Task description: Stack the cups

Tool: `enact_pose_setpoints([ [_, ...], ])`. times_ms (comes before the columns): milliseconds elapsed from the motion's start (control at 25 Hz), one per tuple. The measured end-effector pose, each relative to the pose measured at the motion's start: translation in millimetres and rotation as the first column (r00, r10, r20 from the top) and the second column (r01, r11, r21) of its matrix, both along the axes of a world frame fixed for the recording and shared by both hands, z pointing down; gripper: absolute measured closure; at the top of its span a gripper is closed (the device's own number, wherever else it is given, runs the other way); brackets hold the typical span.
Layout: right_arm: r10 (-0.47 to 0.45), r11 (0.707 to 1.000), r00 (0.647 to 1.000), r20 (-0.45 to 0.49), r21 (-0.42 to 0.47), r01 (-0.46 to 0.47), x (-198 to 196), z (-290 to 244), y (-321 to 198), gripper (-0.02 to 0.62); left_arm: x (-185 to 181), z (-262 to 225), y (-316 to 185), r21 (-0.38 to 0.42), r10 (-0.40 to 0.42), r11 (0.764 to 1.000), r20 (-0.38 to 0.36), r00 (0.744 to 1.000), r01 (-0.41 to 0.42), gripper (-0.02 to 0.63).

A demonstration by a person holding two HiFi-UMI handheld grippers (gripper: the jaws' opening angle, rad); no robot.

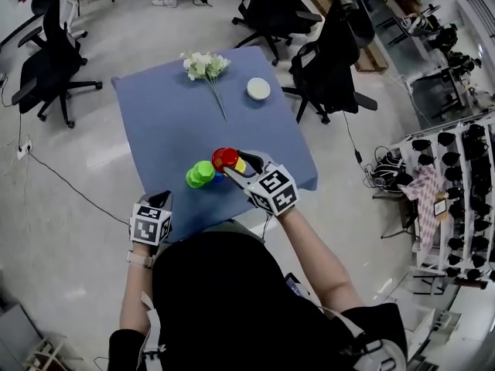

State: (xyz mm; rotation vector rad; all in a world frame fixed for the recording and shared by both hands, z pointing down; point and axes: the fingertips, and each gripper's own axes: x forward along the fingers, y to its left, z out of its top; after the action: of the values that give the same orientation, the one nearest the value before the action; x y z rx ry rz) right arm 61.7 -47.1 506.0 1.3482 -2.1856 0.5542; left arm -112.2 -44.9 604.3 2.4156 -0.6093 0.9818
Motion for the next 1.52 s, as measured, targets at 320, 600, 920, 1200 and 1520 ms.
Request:
enact_pose_setpoints([
  [320, 0.024, 1.0, 1.0, -0.012, -0.007, -0.024, -2.9, 13.0, 6.7, 0.377, 0.8, 5.5, 4.9, -0.005, 0.03, 1.0, 0.005, 1.0, -0.03, 0.594],
  [600, 0.023, 0.999, 0.998, -0.05, -0.021, -0.024, -5.6, 21.5, 4.9, 0.374, -2.1, 8.1, 4.2, -0.011, 0.035, 0.999, 0.014, 0.999, -0.035, 0.594],
  [920, 0.029, 0.999, 0.999, -0.026, -0.02, -0.03, -6.2, 25.3, 5.0, 0.348, -1.3, 9.8, 2.5, -0.007, 0.039, 0.999, 0.015, 0.999, -0.039, 0.594],
  [1200, 0.056, 0.998, 0.998, 0.007, -0.011, -0.056, -2.1, 17.6, 9.5, 0.333, 6.7, 0.9, -0.7, 0.006, 0.05, 0.999, -0.012, 0.999, -0.05, 0.594],
  [1520, 0.132, 0.985, 0.988, 0.084, 0.104, -0.14, 16.5, -24.5, 13.5, 0.349, 40.1, -47.8, -24.5, 0.157, 0.079, 0.986, -0.114, 0.99, -0.061, 0.594],
])
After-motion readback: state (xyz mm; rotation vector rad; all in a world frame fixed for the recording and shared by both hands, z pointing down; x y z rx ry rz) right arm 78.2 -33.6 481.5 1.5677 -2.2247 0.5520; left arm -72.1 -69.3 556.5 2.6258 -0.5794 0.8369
